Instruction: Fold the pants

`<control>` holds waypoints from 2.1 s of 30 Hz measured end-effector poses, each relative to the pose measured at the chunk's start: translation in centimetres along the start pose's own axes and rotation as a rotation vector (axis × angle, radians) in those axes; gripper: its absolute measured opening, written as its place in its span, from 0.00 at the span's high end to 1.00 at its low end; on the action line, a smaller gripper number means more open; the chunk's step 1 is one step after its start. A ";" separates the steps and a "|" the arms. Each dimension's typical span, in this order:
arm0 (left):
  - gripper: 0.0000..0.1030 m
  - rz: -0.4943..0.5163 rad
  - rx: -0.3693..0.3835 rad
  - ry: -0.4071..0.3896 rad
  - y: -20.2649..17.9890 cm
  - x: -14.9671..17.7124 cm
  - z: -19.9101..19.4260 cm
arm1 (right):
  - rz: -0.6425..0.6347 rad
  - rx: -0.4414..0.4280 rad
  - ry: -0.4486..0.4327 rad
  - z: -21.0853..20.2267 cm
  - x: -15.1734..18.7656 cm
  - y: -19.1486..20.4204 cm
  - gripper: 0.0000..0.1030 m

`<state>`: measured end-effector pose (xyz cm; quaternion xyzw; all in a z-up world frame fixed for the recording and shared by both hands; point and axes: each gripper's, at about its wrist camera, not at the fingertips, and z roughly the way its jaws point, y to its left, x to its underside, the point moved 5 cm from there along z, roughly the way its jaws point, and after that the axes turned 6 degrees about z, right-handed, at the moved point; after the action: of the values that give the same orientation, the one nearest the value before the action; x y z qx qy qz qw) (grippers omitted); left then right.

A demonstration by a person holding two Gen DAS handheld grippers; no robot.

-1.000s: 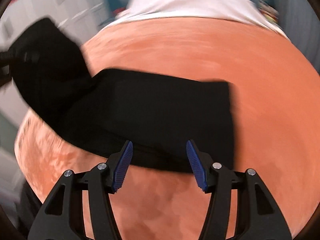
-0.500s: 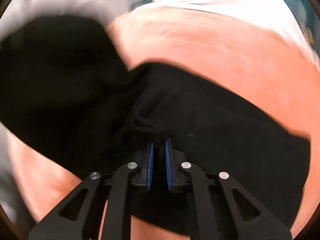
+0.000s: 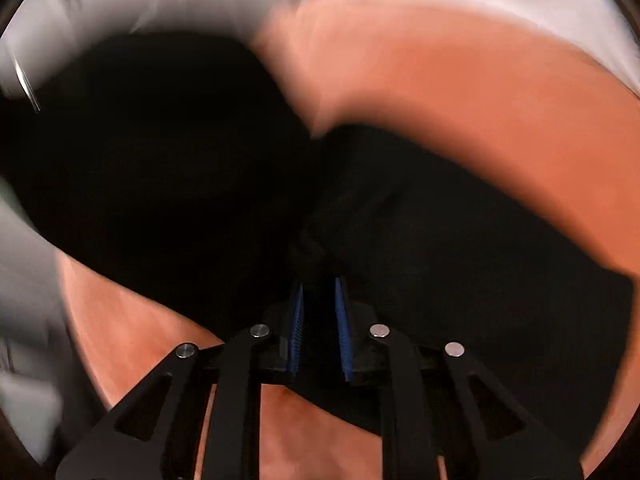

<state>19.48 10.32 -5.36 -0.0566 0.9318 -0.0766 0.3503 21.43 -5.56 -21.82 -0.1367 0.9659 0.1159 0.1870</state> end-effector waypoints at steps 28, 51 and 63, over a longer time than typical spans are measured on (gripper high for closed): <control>0.83 -0.110 -0.022 0.007 7.3 -0.1 2.9 | 0.130 -0.181 -0.231 -5.2 -7.9 -3.9 0.72; 0.83 -0.033 -0.036 -0.041 6.8 0.7 2.5 | 0.216 -0.128 -0.136 6.3 -16.8 -1.9 0.91; 0.83 0.226 0.031 -0.111 -4.2 -0.2 -0.4 | 0.385 -0.186 -0.258 0.1 -15.0 -5.2 0.87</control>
<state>19.58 6.29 -4.14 0.0500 0.9100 -0.0480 0.4087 36.42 -7.12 -16.92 0.0493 0.9274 0.2543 0.2699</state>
